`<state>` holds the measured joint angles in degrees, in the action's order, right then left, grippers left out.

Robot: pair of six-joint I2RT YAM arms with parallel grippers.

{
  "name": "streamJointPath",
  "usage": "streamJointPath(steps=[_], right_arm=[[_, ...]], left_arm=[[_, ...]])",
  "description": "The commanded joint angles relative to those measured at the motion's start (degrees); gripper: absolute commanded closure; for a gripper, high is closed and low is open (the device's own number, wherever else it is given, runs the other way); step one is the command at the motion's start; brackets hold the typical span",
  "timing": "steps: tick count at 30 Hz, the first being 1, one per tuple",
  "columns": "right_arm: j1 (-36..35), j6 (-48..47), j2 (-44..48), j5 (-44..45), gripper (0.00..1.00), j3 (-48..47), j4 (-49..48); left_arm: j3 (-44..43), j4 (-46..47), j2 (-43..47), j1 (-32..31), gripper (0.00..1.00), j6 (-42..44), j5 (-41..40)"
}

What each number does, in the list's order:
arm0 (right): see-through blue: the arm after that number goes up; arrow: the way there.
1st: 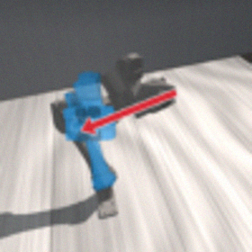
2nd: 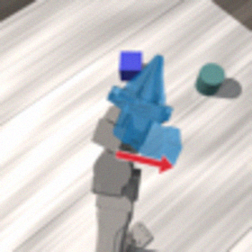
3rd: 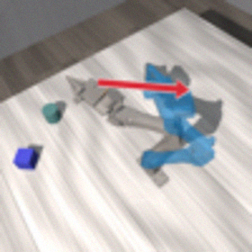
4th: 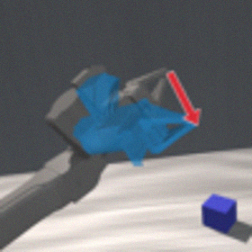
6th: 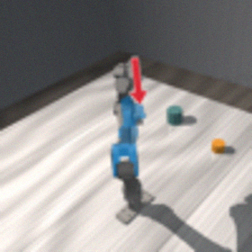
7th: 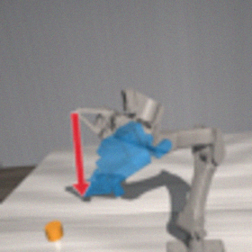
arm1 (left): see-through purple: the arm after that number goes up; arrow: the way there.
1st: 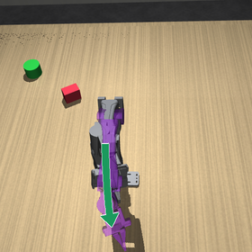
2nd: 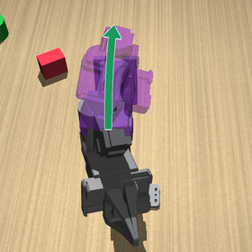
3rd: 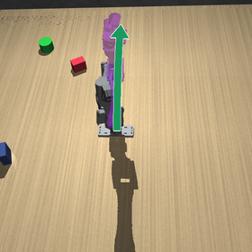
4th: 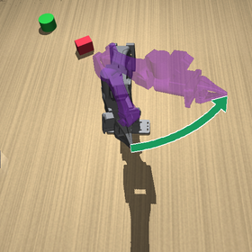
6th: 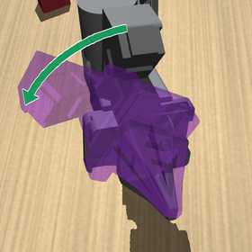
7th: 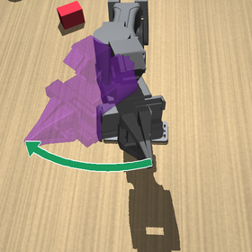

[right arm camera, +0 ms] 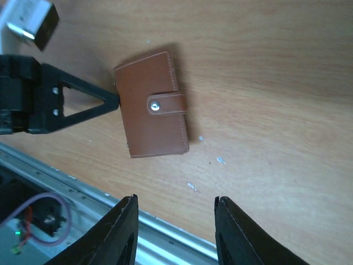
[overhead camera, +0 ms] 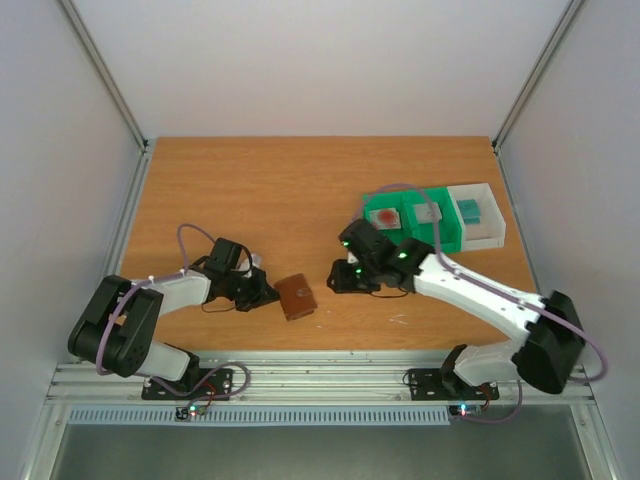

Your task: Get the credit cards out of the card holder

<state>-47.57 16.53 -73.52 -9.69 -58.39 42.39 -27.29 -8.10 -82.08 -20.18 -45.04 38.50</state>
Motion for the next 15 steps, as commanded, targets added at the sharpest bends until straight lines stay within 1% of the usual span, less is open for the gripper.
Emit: streamJointPath(steps=[1,9,10,13,15], right_arm=[[-4.58,-5.33,-8.47,4.62,0.61,-4.08,-4.79],[-8.18,-8.55,-20.94,4.72,0.66,-8.47,-10.54],[-8.30,-8.66,-22.29,4.82,0.66,-9.21,-10.51],[-8.64,-8.96,-25.77,5.07,0.68,-11.05,-10.23],[-8.83,-9.21,-27.35,5.08,0.69,-11.81,-10.22]], left_arm=[[0.72,5.87,1.45,-0.45,1.00,-2.64,3.21],[1.29,5.68,2.22,-0.47,0.98,-2.82,2.89],[1.27,5.35,2.13,-0.47,0.96,-2.90,2.52],[1.63,4.68,2.66,-0.47,0.83,-2.91,1.30],[1.88,4.02,3.33,-0.47,0.78,-2.95,0.17]])
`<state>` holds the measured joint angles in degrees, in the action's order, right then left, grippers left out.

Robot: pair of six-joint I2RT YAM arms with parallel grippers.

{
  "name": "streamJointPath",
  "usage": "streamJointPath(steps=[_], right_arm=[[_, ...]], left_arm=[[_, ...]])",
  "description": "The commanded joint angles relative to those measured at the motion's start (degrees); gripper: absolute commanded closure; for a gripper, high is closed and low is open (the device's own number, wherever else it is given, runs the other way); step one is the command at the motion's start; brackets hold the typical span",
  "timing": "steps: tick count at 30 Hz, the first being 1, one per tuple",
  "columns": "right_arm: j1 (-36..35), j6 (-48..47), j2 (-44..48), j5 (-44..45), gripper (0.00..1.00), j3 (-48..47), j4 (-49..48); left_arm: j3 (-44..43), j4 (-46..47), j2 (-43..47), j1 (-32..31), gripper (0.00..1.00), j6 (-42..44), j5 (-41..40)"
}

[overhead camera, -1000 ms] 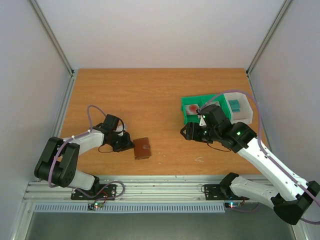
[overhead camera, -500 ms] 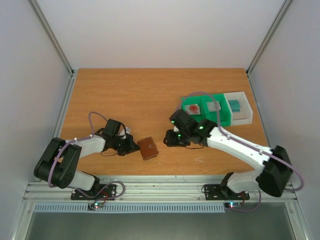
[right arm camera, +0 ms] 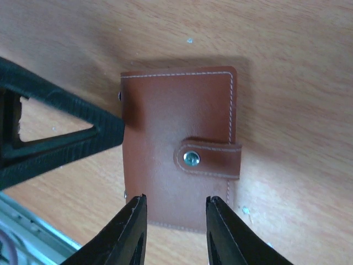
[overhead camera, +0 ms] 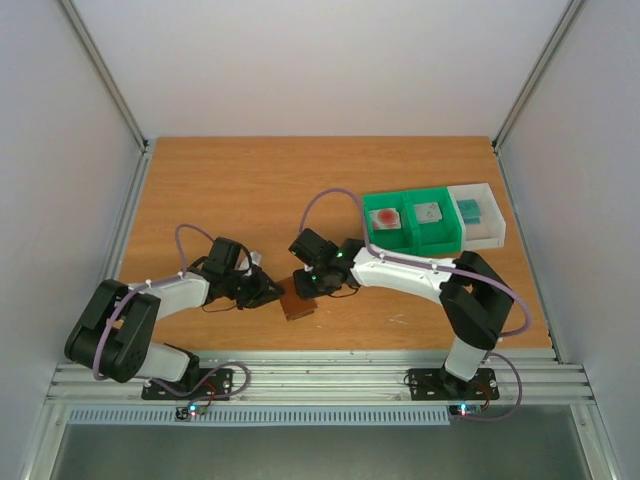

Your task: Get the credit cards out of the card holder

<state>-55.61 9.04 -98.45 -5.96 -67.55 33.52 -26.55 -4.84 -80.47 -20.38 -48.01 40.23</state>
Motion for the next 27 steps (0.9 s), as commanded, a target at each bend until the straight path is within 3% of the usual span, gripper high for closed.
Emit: streamJointPath(steps=[1,5,20,27], right_arm=[[-0.81,-1.77,-3.15,1.34,0.69,-3.01,-1.42],[-0.90,-1.84,-5.99,1.30,0.71,-4.43,-1.01],[-2.10,-1.74,-13.39,7.35,0.78,-7.95,3.49],[-3.26,-1.48,-13.97,10.98,0.87,-7.91,4.84]], left_arm=[[1.29,0.39,1.93,-0.27,0.75,0.14,-2.35],[1.40,0.43,1.66,-0.27,0.71,0.24,-3.21],[1.95,6.07,-2.76,-0.27,0.70,-0.34,-0.84],[2.02,6.48,-2.93,-0.32,0.71,-0.59,-1.12]])
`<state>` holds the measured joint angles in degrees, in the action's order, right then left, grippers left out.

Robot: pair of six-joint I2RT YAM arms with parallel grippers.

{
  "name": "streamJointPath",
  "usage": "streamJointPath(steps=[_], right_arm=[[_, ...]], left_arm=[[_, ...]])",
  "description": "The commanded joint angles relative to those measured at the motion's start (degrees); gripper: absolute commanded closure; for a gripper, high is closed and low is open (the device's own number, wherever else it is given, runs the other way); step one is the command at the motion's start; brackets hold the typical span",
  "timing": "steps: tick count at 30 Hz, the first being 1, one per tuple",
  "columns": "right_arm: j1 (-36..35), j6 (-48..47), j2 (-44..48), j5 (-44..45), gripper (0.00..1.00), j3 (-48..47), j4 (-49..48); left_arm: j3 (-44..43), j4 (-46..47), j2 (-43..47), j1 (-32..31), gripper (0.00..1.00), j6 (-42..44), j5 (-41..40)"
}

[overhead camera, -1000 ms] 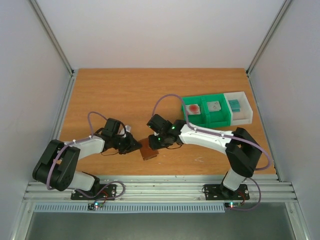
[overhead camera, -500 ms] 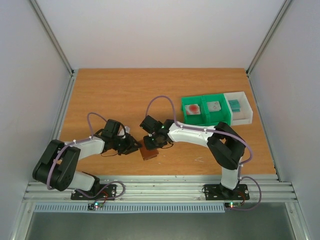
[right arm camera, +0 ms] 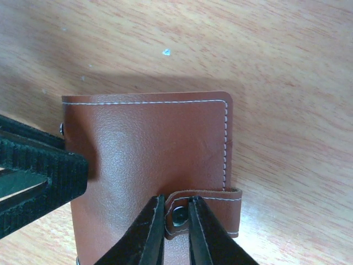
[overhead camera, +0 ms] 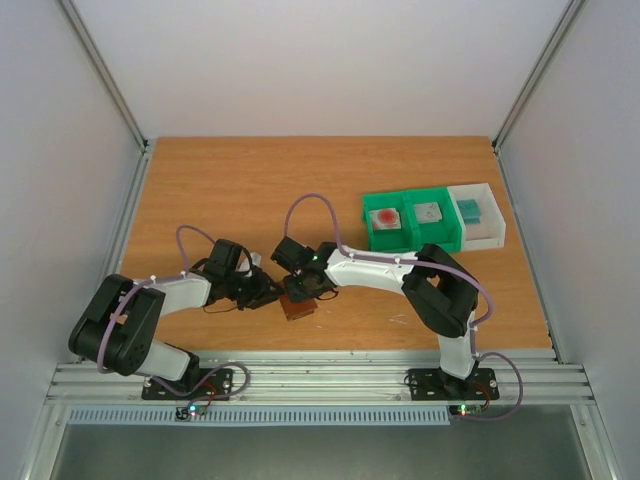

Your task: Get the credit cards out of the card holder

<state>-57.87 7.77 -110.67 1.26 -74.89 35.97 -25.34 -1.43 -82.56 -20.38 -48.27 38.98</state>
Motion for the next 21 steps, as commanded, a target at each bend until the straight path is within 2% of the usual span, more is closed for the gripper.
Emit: streamJointPath(steps=[1,7,21], right_arm=[[-0.98,-0.15,-1.62,3.83,0.89,-0.48,2.44],[-1.07,0.29,0.50,3.85,0.98,0.71,1.26],[-1.02,3.02,9.63,4.28,0.99,5.02,-0.36]], left_arm=[[0.82,3.11,-0.87,-0.28,0.71,-0.33,0.13],[1.06,3.27,-1.10,-0.27,0.74,-0.25,-0.05],[0.64,3.37,-1.54,-0.27,0.74,0.28,0.39]])
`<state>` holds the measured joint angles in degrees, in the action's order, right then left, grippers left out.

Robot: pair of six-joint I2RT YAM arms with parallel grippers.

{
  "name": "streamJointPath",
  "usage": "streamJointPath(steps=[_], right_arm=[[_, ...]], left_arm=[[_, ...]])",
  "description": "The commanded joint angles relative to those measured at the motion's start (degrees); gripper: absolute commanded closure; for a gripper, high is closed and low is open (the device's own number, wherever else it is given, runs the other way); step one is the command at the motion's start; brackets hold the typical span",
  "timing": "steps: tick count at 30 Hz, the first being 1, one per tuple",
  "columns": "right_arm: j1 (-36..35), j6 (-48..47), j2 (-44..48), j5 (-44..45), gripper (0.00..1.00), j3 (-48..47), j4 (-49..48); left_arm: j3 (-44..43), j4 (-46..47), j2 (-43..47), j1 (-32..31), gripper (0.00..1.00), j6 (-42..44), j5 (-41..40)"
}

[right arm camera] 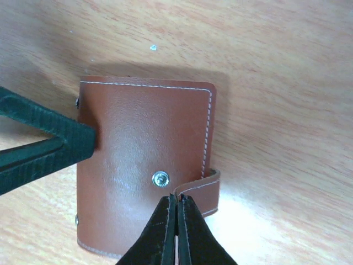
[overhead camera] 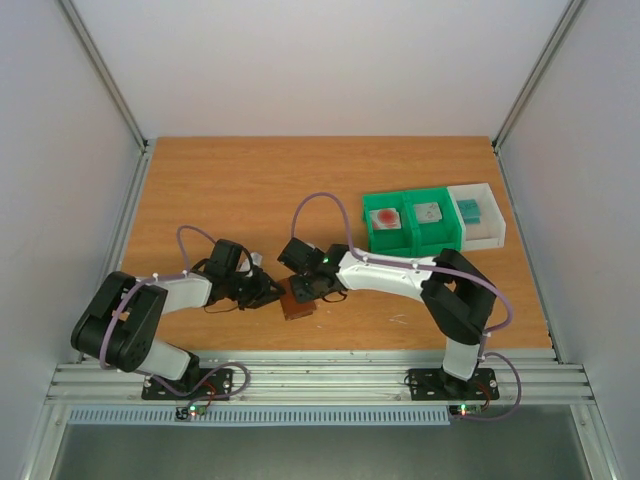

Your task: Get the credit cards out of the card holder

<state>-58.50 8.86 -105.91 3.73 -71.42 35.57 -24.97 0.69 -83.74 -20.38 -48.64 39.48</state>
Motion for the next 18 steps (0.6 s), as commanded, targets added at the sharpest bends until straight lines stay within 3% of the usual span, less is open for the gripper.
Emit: streamJointPath(steps=[1,18], right_arm=[[-0.39,2.35,5.85,2.10,0.99,2.20,-0.04],[-0.30,8.36,18.20,-2.35,0.99,7.34,-6.12]], left_arm=[[0.14,0.87,0.15,-0.32,0.72,0.65,-0.15],[-4.32,-16.02,17.88,-0.28,0.24,7.98,-1.78]])
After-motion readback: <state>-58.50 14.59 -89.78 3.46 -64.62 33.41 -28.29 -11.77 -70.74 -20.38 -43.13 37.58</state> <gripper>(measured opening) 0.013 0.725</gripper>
